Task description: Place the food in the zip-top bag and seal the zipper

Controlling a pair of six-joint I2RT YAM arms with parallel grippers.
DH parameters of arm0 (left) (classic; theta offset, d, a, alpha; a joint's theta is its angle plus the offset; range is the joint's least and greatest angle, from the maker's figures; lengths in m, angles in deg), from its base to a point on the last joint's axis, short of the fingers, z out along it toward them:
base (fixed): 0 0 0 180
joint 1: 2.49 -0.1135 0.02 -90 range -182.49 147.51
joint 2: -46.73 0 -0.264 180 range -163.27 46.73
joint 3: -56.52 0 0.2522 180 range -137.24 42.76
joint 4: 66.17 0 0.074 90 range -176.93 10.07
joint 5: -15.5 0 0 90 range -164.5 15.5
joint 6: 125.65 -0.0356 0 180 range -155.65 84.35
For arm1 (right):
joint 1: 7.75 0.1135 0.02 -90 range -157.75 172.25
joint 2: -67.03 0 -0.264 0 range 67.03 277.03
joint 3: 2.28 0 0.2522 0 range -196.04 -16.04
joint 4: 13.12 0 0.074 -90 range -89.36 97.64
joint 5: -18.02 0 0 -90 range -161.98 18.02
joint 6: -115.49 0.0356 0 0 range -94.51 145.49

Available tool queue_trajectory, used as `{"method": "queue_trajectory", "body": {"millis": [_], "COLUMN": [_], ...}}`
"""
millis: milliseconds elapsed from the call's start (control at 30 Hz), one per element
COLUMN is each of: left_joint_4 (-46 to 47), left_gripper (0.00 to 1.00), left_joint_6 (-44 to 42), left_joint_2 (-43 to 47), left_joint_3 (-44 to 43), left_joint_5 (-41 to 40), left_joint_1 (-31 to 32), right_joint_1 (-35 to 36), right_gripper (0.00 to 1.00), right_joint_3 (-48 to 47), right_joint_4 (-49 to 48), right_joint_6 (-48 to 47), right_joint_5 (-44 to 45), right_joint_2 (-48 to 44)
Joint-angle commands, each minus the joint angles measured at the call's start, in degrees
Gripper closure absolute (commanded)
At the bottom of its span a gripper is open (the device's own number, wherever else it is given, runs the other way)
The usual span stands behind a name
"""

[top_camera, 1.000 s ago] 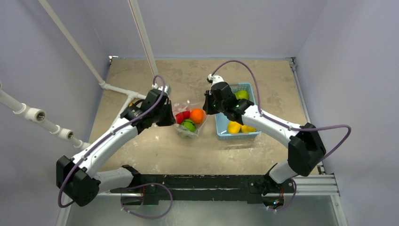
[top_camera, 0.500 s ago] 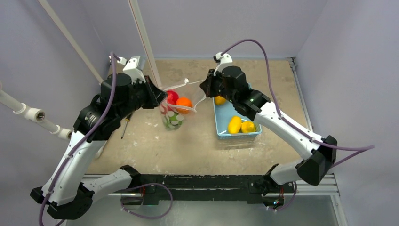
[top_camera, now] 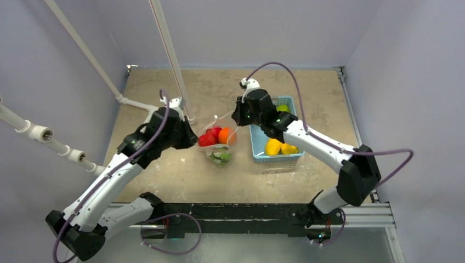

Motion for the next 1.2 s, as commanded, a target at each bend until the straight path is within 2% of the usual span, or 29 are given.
{"method": "queue_trajectory", "body": {"millis": [0, 100, 267, 367, 733, 900, 1067, 1167], "left_joint_4": [6.0, 5.9, 0.1, -1.7, -2.7, -0.7, 0.8, 1.2], "left_gripper": [1.00, 1.00, 1.00, 1.00, 1.00, 1.00, 1.00, 1.00], "left_joint_6": [2.8, 1.9, -1.5, -2.0, -1.8, -1.7, -1.2, -1.1], "left_joint_2": [-0.2, 0.0, -0.3, 0.0, 0.3, -0.8, -1.4, -1.4], "left_joint_3": [8.0, 5.4, -5.5, -9.0, -8.0, -6.4, -3.9, -3.6], "left_joint_5": [1.4, 2.9, -0.4, -1.4, -1.7, 0.8, 1.5, 1.1], "left_joint_1": [-0.5, -0.5, -0.5, -0.5, -0.5, -0.5, -0.5, -0.5], "right_joint_1": [-0.6, -0.5, -0.5, -0.5, -0.5, -0.5, -0.5, -0.5], "right_gripper": [1.00, 1.00, 1.00, 1.00, 1.00, 1.00, 0.89, 0.78], "right_joint_3": [3.7, 2.3, -4.3, -6.7, -4.9, -4.8, -5.5, -5.2], "right_joint_4": [-3.9, -2.2, 2.9, 3.6, 2.0, 1.9, 2.8, 2.4], "right_joint_6": [0.5, 0.3, -0.7, -1.3, -1.3, -1.3, -1.4, -1.3], "right_joint_5": [-0.3, 1.7, 6.8, 8.0, 5.6, 5.3, 5.5, 5.7], "right_joint_2": [3.7, 2.0, -0.1, -1.4, 0.7, 0.2, -0.1, -0.9]}}
